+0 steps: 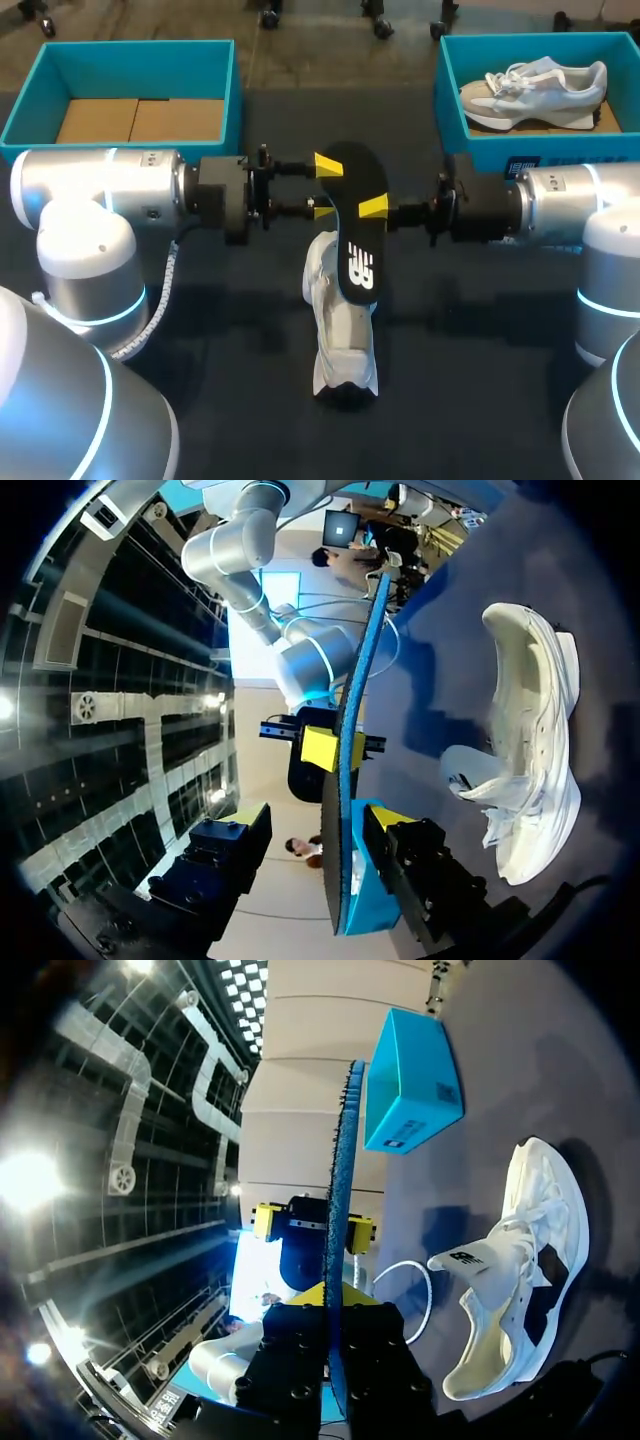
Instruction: Take the shoe out of the shoebox, open the shoe tongue, remove and reinsert the insole, then place the shoe into the shoebox
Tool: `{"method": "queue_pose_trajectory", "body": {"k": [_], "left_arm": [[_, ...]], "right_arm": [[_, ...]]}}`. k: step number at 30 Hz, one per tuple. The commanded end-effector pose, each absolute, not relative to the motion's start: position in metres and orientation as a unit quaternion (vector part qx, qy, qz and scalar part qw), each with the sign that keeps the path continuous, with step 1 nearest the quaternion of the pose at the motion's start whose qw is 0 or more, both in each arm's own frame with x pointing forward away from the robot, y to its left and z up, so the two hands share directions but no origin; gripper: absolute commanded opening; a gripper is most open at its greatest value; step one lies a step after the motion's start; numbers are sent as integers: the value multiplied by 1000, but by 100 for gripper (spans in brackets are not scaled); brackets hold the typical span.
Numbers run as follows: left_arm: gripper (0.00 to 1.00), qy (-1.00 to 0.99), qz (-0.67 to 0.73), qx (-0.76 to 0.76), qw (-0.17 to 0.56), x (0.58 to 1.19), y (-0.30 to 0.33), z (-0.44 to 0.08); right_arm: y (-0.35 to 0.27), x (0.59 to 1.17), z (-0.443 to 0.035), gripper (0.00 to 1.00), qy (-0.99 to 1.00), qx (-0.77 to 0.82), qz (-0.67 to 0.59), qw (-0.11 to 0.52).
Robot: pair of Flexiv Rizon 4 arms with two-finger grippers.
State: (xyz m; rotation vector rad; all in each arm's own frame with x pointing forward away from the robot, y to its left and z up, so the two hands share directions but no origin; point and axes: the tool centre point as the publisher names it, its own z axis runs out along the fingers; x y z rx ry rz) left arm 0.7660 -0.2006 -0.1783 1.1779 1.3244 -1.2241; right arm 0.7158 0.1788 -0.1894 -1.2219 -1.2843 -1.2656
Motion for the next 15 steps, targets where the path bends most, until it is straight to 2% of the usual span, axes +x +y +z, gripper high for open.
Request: {"method": "queue_pose_trajectory", "body": {"k": [1, 5, 15], "left_arm": [[52, 543, -500, 484, 471, 772, -209, -179], [46, 542, -497, 484, 474, 772, -212, -180], [39, 550, -478, 482, 486, 767, -217, -184]], "right_arm": [[181, 716, -190, 0, -523, -498, -515, 463], [181, 716, -190, 0, -523, -498, -515, 463], [181, 716, -190, 0, -523, -498, -515, 463]]}}
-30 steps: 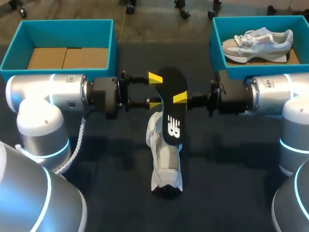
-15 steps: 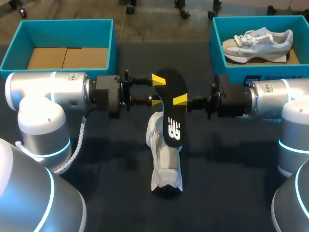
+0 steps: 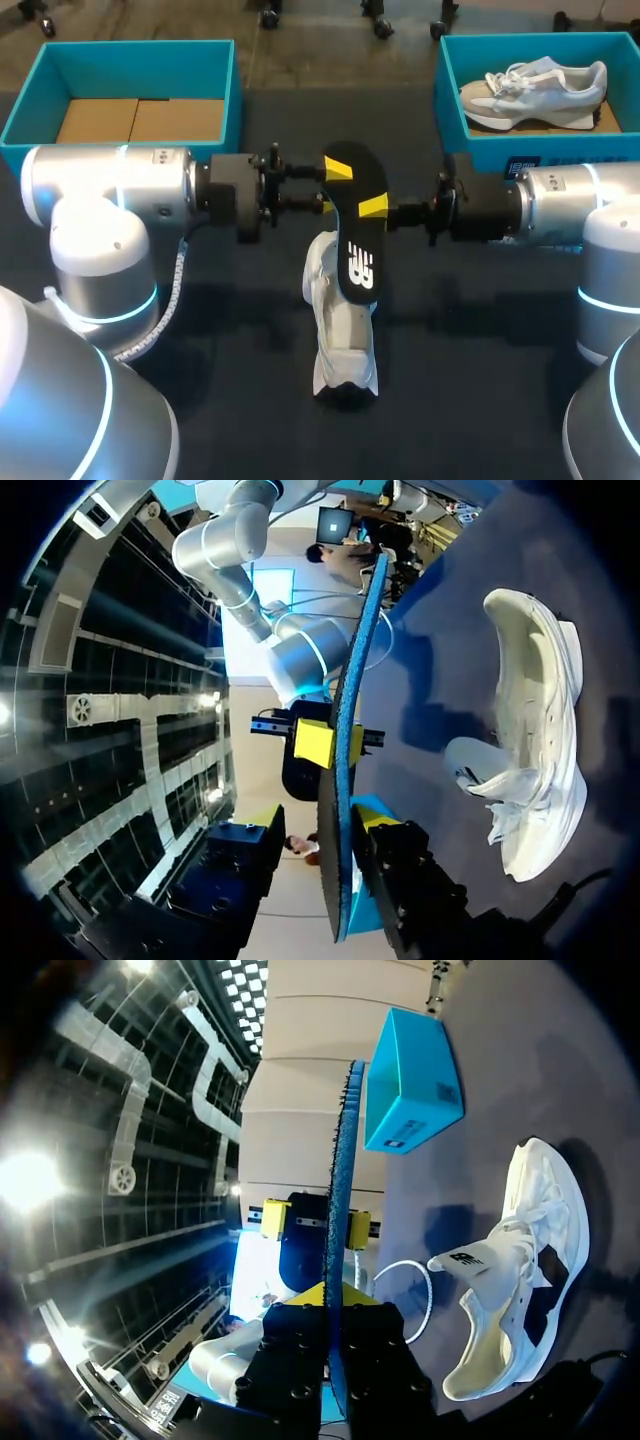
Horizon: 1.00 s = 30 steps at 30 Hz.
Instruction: Take the shoe out of the shoebox, open the shoe tongue, remove and reinsert the insole, then place the shoe into the shoebox
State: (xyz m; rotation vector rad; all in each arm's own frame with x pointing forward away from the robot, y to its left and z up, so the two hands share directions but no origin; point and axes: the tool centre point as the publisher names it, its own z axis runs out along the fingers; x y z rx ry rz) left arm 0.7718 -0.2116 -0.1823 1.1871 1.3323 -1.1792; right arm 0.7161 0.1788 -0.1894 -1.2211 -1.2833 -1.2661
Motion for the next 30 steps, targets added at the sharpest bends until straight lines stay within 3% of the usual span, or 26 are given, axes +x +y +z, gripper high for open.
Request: {"method": "queue_pose_trajectory", "body": {"k": [1, 7, 10, 12, 21, 22, 23, 24, 30], "left_arm": [[38, 550, -479, 482, 486, 767, -217, -184], [31, 553, -478, 478, 487, 768, -221, -186], [18, 555, -478, 477, 486, 769, -223, -187], [0, 555, -478, 477, 485, 769, -223, -188], [0, 549, -484, 482, 482, 769, -223, -190], [0, 549, -483, 482, 482, 769, -221, -190], [0, 549, -484, 482, 482, 769, -220, -189], [0, 550, -484, 481, 482, 769, -219, -188], [0, 563, -484, 478, 469, 759, -204, -186]], "right_arm": [[181, 716, -190, 0, -523, -498, -515, 463], [181, 716, -190, 0, -523, -498, -515, 463], [181, 716, -190, 0, -523, -498, -515, 463], [181, 716, -190, 0, -523, -498, -515, 463], [181, 716, -190, 0, -523, -498, -515, 463], [181, 716, -190, 20, -523, -498, -515, 463], [179, 715, -188, 46, -532, -497, -513, 455], [178, 714, -186, 100, -538, -496, -514, 449], [160, 706, -173, 100, -608, -488, -490, 391]]}}
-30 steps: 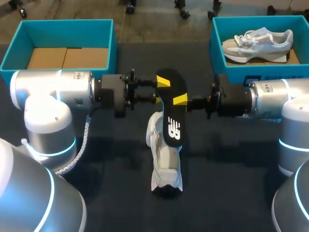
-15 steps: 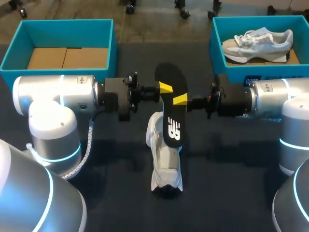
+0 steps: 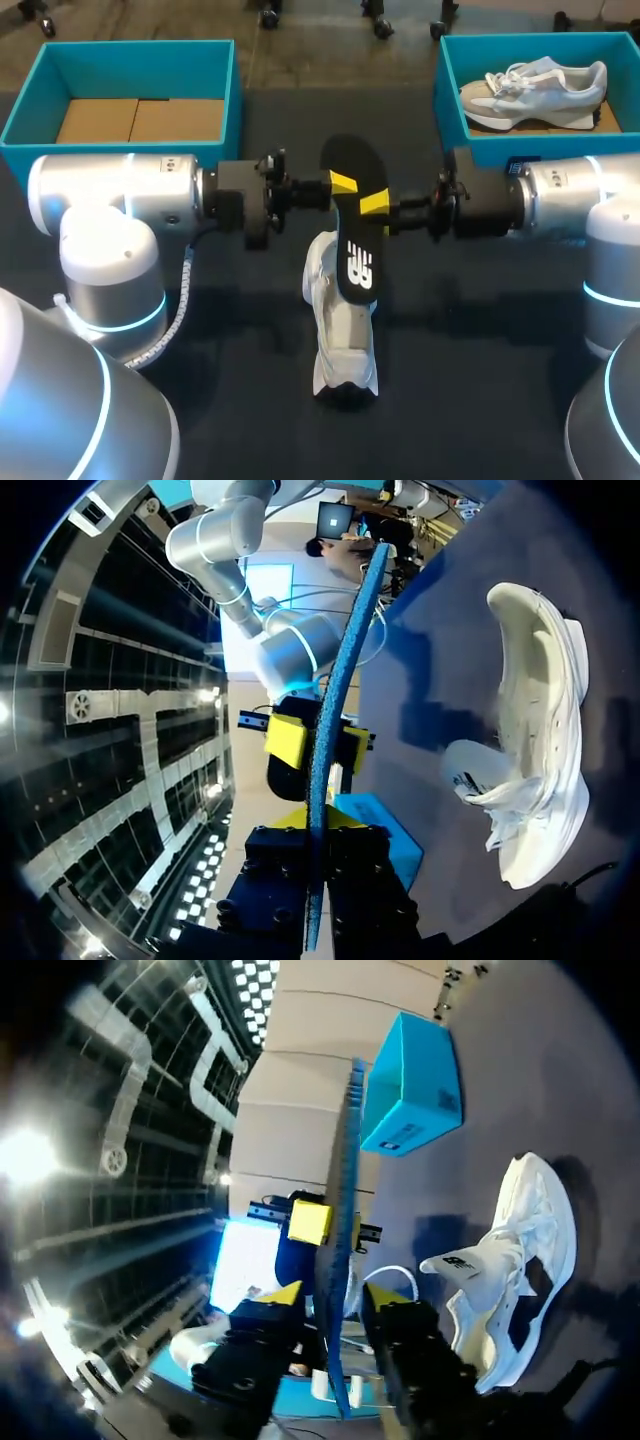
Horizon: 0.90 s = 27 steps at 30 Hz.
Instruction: Take the shoe out of the shoebox, open the shoe tongue, remove and reinsert the insole, then place the shoe into the shoebox
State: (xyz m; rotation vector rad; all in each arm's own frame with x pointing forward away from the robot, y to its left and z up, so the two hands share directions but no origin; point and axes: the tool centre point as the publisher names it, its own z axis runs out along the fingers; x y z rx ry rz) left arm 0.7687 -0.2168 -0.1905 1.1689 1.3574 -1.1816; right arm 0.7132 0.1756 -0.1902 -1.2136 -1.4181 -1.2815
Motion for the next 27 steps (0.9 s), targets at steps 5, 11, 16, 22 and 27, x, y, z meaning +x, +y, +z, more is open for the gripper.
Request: {"method": "queue_pose_trajectory", "body": {"k": [5, 11, 16, 22, 27], "left_arm": [[0, 575, -500, 472, 444, 745, -183, -183], [0, 582, -514, 472, 418, 723, -165, -180], [0, 596, -520, 479, 380, 696, -152, -184], [0, 623, -513, 484, 338, 661, -137, -193], [0, 630, -525, 475, 319, 630, -124, -203]], "right_arm": [[141, 696, -167, 100, -684, -453, -460, 339], [129, 688, -167, 100, -743, -395, -441, 313], [129, 688, -167, 100, -743, -395, -441, 313], [121, 683, -153, 100, -829, -328, -379, 248], [106, 660, -155, 100, -903, -218, -334, 162]]}}
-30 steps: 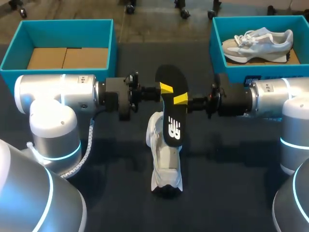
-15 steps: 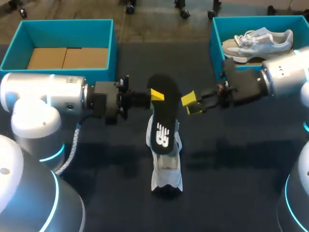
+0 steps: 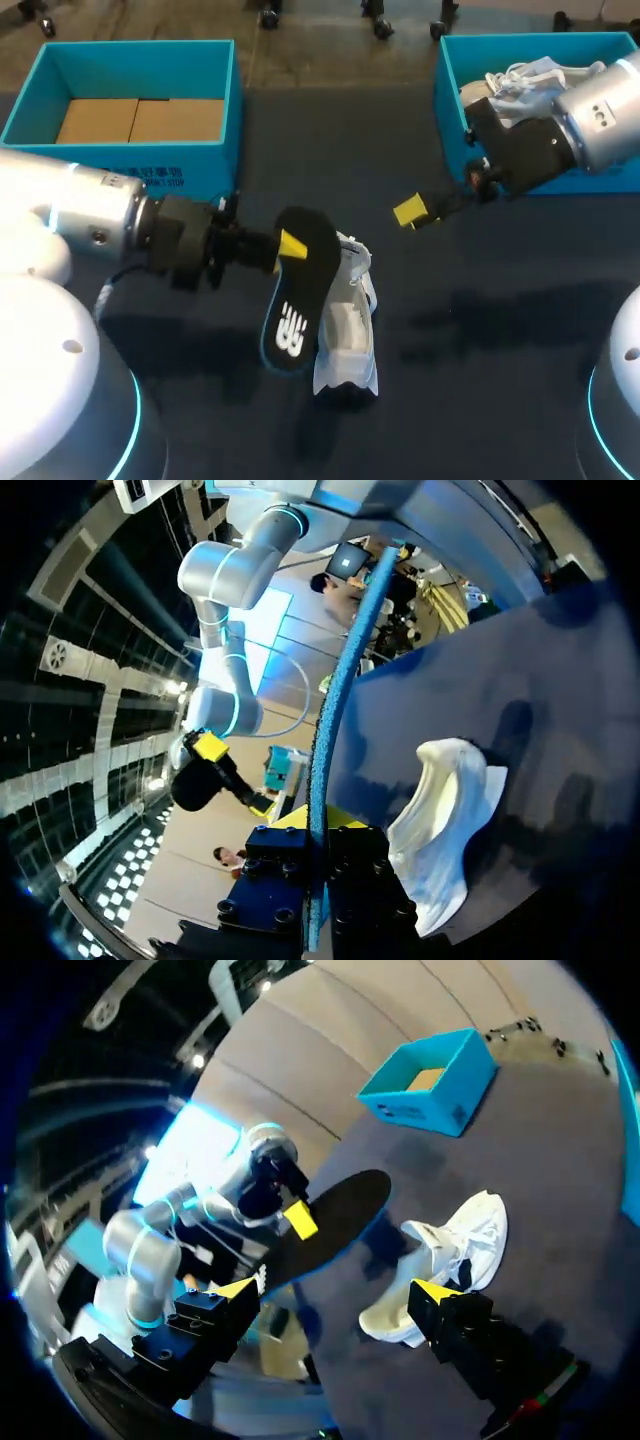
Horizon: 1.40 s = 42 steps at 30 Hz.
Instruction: Take the shoe out of the shoebox, open the shoe tongue, remove and reinsert the insole, then place the shoe into the shoebox
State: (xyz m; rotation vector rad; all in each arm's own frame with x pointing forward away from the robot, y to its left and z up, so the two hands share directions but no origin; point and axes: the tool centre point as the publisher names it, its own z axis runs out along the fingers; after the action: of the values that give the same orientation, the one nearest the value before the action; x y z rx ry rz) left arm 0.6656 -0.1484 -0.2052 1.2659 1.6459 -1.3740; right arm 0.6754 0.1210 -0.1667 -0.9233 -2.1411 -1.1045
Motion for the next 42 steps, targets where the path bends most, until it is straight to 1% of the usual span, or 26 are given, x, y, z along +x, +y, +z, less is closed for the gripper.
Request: {"method": "queue_pose_trajectory", "body": {"k": [1, 3, 14, 16, 19, 23, 25, 26, 27, 39, 41, 42], "left_arm": [[0, 631, -541, 467, 301, 625, -124, -207], [0, 633, -541, 469, 296, 616, -125, -215], [0, 633, -541, 469, 296, 616, -125, -215], [0, 638, -538, 465, 296, 613, -128, -216], [0, 650, -554, 438, 279, 598, -137, -213], [0, 666, -572, 405, 256, 582, -146, -213], [0, 676, -575, 392, 241, 576, -148, -214], [0, 676, -575, 392, 241, 576, -148, -214], [0, 676, -575, 392, 241, 576, -148, -214], [0, 676, -575, 392, 241, 576, -148, -214], [0, 676, -575, 392, 241, 576, -148, -214], [0, 677, -589, 379, 229, 571, -152, -218]], "right_arm": [[104, 656, -157, 100, -909, -188, -335, 159], [104, 656, -157, 100, -909, -188, -335, 159], [104, 656, -157, 100, -909, -188, -335, 159], [104, 658, -155, 100, -928, -154, -307, 144], [103, 651, -157, 100, -955, -96, -265, 95], [100, 638, -171, 100, -966, -63, -239, 71], [99, 633, -179, 100, -966, -70, -235, 80], [96, 630, -187, 100, -954, -95, -264, 102], [96, 628, -192, 100, -950, -110, -265, 124], [96, 628, -192, 100, -950, -110, -265, 124], [96, 631, -192, 100, -955, -97, -253, 119], [100, 634, -197, 100, -964, -66, -238, 94]]}}
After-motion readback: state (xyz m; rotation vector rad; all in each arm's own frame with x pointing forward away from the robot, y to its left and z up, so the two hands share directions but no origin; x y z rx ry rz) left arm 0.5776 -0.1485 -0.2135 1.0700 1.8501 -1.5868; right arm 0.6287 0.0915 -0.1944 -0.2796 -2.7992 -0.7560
